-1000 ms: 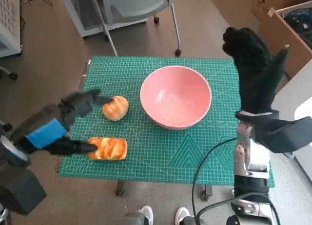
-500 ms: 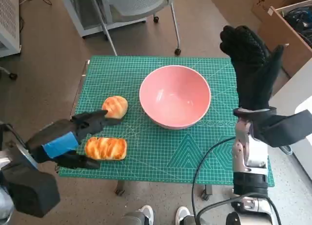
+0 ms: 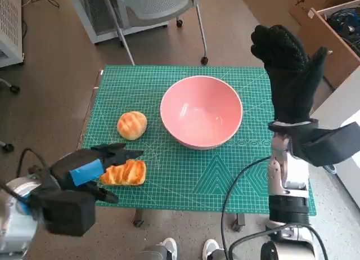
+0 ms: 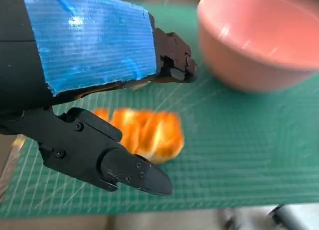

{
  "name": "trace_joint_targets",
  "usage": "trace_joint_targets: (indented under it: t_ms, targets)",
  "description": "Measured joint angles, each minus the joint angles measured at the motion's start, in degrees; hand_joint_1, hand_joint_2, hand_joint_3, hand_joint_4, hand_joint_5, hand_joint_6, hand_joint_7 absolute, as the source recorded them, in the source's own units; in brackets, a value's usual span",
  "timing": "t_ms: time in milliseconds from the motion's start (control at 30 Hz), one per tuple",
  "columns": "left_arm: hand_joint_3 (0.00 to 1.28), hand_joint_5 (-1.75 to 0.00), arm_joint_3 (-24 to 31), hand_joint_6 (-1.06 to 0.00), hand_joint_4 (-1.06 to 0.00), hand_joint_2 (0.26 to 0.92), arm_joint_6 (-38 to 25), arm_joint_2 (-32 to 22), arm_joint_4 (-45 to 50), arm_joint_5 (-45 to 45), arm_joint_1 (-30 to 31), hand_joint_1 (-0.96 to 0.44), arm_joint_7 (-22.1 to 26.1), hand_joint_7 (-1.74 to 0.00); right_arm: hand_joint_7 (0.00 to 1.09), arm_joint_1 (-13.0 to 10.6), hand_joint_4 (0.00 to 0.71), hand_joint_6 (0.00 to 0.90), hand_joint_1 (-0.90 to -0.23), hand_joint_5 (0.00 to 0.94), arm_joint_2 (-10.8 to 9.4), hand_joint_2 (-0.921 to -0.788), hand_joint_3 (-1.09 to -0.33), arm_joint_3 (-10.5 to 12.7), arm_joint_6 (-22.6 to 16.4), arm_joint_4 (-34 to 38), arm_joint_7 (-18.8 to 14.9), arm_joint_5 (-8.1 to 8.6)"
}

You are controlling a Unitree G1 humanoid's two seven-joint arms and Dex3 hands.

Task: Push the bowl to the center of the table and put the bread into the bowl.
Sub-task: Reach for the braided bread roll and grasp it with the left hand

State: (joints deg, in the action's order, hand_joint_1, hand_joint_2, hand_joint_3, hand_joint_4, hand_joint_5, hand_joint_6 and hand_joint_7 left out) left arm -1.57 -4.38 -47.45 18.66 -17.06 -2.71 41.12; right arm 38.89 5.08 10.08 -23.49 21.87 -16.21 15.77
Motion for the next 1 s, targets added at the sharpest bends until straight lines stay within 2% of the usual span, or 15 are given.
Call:
trace_joint_targets:
  t_ms: [67, 100, 200, 267, 300, 333, 367, 400, 433, 533, 667, 1000]
  targets:
    - [0.0, -0.03, -1.31, -0.39, -0.27, 0.786, -0.36, 0.2, -1.45, -1.3, -0.74, -0.19, -0.09, -0.07, 0.45, 0.09, 0.321, 0.181, -0.579, 0.006, 0.0, -0.921, -0.607, 0.03, -0.08, 0.26, -0.15, 0.05]
    - [0.0, -0.04, -2.06, -0.44, -0.33, 0.791, -0.47, 0.39, -2.43, -2.2, -1.2, -0.15, -0.38, -0.08, 0.44, 0.1, 0.321, 0.181, -0.578, 0.006, 0.0, -0.921, -0.607, 0.03, -0.13, 0.32, -0.2, 0.05]
    - [0.01, -0.04, -3.99, -0.51, -0.43, 0.8, -0.55, 1.09, -4.92, -4.61, -2.39, -0.08, -1.65, -0.08, 0.44, 0.09, 0.321, 0.183, -0.576, 0.005, 0.0, -0.921, -0.607, 0.07, -0.23, 0.34, -0.2, 0.07]
    - [0.02, -0.08, -5.13, -0.62, -0.55, 0.828, -0.64, 1.6, -6.44, -6.1, -3.07, -0.01, -2.48, -0.12, 0.44, 0.09, 0.321, 0.184, -0.573, 0.005, 0.0, -0.921, -0.607, 0.07, -0.29, 0.27, -0.2, 0.07]
    - [0.02, -0.08, -5.57, -0.63, -0.57, 0.831, -0.72, 1.86, -6.99, -6.99, -3.3, 0.0, -2.8, -0.13, 0.44, 0.08, 0.321, 0.184, -0.573, 0.005, -0.01, -0.921, -0.607, 0.06, -0.29, 0.22, -0.2, 0.06]
    - [0.06, -0.15, -5.93, -0.63, -0.66, 0.864, -0.78, 2.08, -7.45, -7.48, -3.46, -0.13, -3.01, -0.55, 0.44, 0.08, 0.321, 0.184, -0.572, 0.005, 0.0, -0.921, -0.608, 0.06, -0.3, 0.18, -0.2, 0.06]
    - [0.06, -0.35, -6.34, -0.62, -0.67, 0.875, -0.8, 2.24, -7.91, -7.93, -3.7, -0.1, -3.2, -0.67, 0.44, 0.07, 0.321, 0.184, -0.571, 0.004, 0.0, -0.921, -0.608, 0.08, -0.3, 0.09, -0.2, 0.06]
    - [0.07, -0.65, -6.62, -0.61, -0.67, 0.892, -0.8, 2.32, -8.24, -8.12, -3.85, -0.07, -3.27, -0.86, 0.44, 0.06, 0.32, 0.184, -0.57, 0.004, 0.0, -0.921, -0.609, 0.09, -0.3, -0.03, -0.2, 0.07]
    - [0.08, -0.85, -6.74, -0.6, -0.68, 0.902, -0.75, 2.36, -8.39, -8.28, -3.98, -0.04, -3.4, -0.98, 0.44, 0.04, 0.32, 0.184, -0.57, 0.004, 0.0, -0.921, -0.61, 0.1, -0.3, -0.18, -0.2, 0.07]
    - [0.08, -1.07, -6.73, -0.62, -0.72, 0.904, -0.58, 2.27, -8.43, -8.32, -4.66, -0.01, -3.37, -1.06, 0.44, 0.03, 0.32, 0.188, -0.566, 0.004, 0.0, -0.921, -0.612, 0.23, -0.29, -0.51, -0.19, 0.09]
    - [0.07, -1.16, -6.16, -0.62, -0.72, 0.911, -0.07, 1.79, -8.4, -6.92, -5.53, 0.0, -2.04, -1.11, 0.44, -0.01, 0.322, 0.192, -0.568, 0.004, 0.0, -0.921, -0.614, 0.33, -0.22, -0.92, -0.15, 0.11]
    - [0.07, -1.14, 0.34, -0.6, -0.72, 0.92, -0.17, 1.29, -7.12, 1.68, -8.71, 0.0, 0.17, -1.19, 0.43, -1.06, 0.323, 0.193, -0.572, 0.004, -0.27, -0.921, -0.614, 0.45, -0.17, -2.09, 0.53, 0.02]
